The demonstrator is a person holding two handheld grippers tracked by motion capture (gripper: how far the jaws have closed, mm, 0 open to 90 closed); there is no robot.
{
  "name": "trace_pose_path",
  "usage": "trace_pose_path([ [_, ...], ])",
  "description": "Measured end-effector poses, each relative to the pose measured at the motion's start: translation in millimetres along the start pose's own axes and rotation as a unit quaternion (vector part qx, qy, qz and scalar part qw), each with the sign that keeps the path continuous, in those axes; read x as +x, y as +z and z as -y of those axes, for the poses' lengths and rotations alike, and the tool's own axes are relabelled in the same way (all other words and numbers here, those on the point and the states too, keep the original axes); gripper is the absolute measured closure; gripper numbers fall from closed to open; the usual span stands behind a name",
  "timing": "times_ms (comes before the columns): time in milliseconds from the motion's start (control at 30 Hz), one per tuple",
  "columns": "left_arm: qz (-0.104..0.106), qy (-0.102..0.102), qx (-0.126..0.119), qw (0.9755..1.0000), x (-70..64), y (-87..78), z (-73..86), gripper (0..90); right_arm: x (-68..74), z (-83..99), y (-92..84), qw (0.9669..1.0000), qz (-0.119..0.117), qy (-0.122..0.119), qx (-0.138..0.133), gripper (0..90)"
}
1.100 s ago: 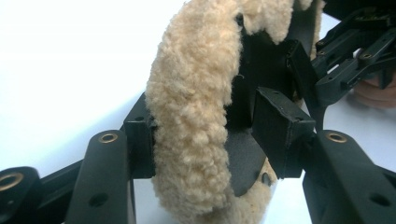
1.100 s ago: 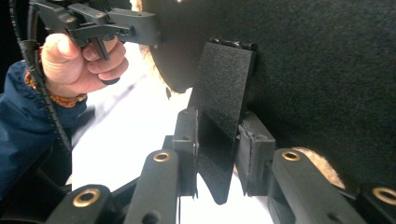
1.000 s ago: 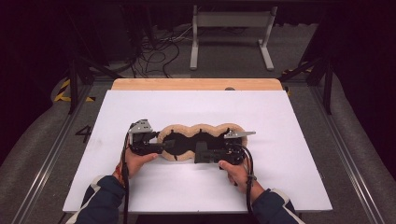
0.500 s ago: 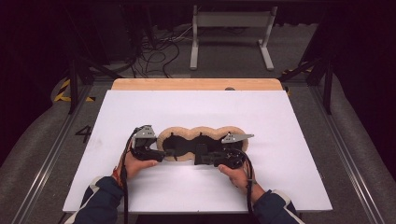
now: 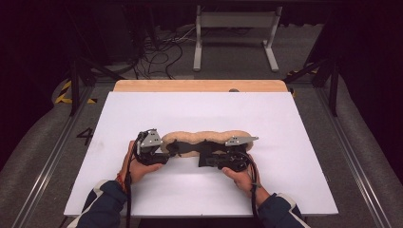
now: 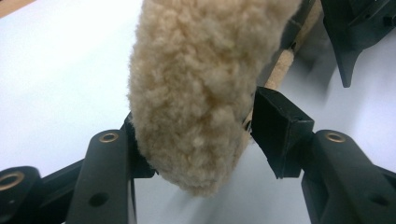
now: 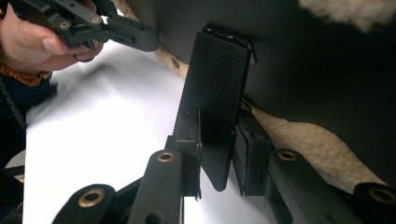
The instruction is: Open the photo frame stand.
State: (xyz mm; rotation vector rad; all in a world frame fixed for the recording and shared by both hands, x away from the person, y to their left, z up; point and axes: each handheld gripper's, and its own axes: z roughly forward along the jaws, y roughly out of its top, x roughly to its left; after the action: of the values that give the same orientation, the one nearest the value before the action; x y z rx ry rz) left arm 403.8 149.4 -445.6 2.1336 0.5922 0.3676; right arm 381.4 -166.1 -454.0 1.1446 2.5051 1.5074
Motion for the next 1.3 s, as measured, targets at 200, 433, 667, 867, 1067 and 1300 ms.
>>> trace_pose_path([
  [200,-0.014,0.01,0.002,0.9999,-1.8,-0.2,-1.2,46.4,-0.2,0.5,-0.4,1.0,0.008,-0.002,0.0,76.6],
  [433,-0.023,0.019,0.002,0.9995,-3.5,-0.6,-0.7,46.5,1.4,1.6,0.5,0.9997,0.02,-0.012,0.003,77.3],
  [667,-0.007,0.021,-0.001,0.9997,-5.1,-5.0,2.4,48.8,7.7,4.7,0.2,0.9983,0.043,-0.038,0.015,76.7],
  [867,0.003,0.02,-0.004,0.9998,-5.8,-7.8,3.7,49.0,13.6,7.8,-3.9,0.9963,0.058,-0.059,0.02,74.6],
  [1067,0.007,0.015,-0.008,0.9998,-7.1,-9.6,4.9,48.8,16.5,9.8,-10.2,0.9952,0.062,-0.07,0.028,72.4],
  [1300,0.007,0.016,-0.011,0.9998,-9.0,-12.5,5.9,49.5,20.3,11.3,-19.1,0.9954,0.039,-0.082,0.028,74.7],
])
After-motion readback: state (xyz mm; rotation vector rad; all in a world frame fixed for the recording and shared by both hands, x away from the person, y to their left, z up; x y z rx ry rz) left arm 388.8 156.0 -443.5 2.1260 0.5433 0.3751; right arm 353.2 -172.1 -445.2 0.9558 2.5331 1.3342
